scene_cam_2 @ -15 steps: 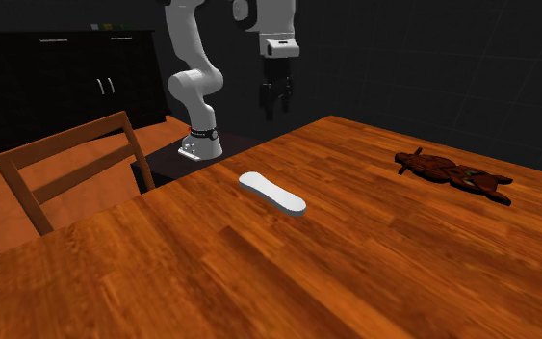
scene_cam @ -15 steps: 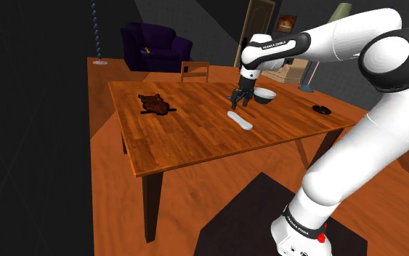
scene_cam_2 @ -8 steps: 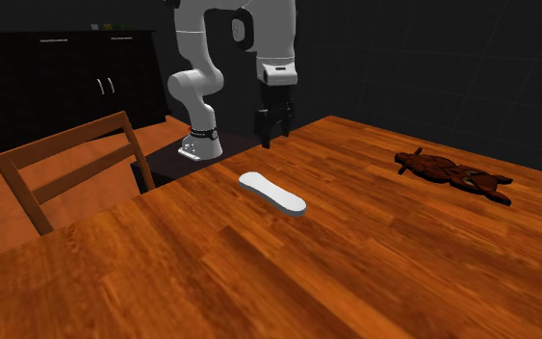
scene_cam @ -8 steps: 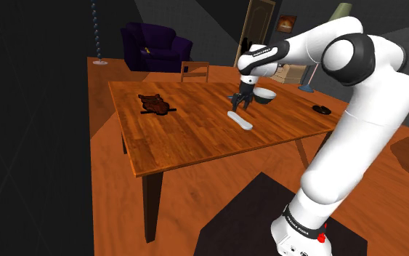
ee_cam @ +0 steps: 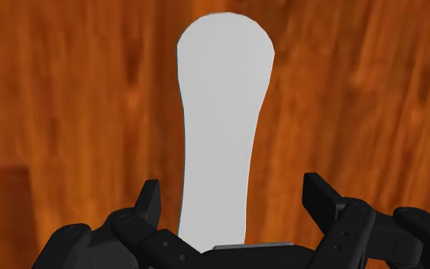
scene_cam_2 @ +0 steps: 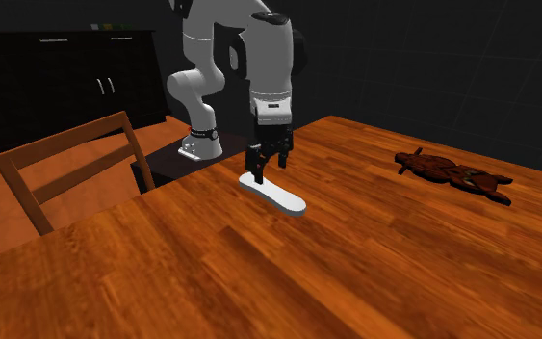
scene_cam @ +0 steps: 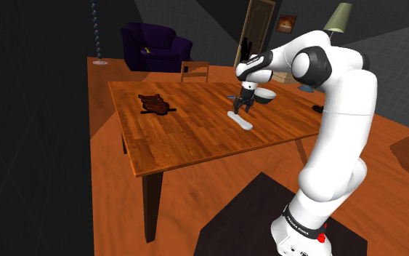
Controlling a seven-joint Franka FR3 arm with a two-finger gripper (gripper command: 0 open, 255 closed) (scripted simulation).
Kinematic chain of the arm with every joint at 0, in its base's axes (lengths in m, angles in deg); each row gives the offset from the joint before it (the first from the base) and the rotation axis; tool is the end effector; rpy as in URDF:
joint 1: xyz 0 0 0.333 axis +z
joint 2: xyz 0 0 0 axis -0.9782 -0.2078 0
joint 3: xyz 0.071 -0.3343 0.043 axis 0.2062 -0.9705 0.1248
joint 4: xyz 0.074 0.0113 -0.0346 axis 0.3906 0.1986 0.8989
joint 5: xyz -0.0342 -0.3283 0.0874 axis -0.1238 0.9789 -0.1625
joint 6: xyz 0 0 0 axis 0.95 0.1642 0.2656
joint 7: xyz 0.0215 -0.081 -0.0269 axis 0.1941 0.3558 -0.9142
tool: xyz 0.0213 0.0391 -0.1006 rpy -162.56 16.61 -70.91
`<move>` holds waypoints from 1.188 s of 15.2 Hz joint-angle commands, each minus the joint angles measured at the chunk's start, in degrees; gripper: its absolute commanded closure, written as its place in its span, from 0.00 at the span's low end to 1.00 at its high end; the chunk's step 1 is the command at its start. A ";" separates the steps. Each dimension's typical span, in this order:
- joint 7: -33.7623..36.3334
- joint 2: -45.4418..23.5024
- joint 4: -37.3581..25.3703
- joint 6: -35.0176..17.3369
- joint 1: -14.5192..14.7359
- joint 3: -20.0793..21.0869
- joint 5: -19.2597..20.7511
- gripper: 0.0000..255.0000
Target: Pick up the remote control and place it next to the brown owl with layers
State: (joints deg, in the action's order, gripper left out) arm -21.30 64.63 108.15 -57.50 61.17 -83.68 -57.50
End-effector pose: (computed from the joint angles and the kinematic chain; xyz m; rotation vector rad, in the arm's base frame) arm 0.4990 -0.3252 0.4296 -3.1041 0.3521 0.0078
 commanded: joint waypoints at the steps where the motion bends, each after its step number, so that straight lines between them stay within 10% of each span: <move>1: -0.41 -1.94 -1.09 -0.65 -0.59 0.02 -0.72 0.00; 15: -1.06 -4.19 1.01 -4.87 -0.82 0.48 -1.73 0.00; 16: -1.06 -4.19 1.01 -4.87 -0.82 0.48 -1.73 1.00; 18: -1.05 -4.20 1.00 -4.87 -0.82 0.48 -1.73 1.00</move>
State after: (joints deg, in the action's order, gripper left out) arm -22.35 60.44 109.15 -62.36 60.35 -83.21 -59.24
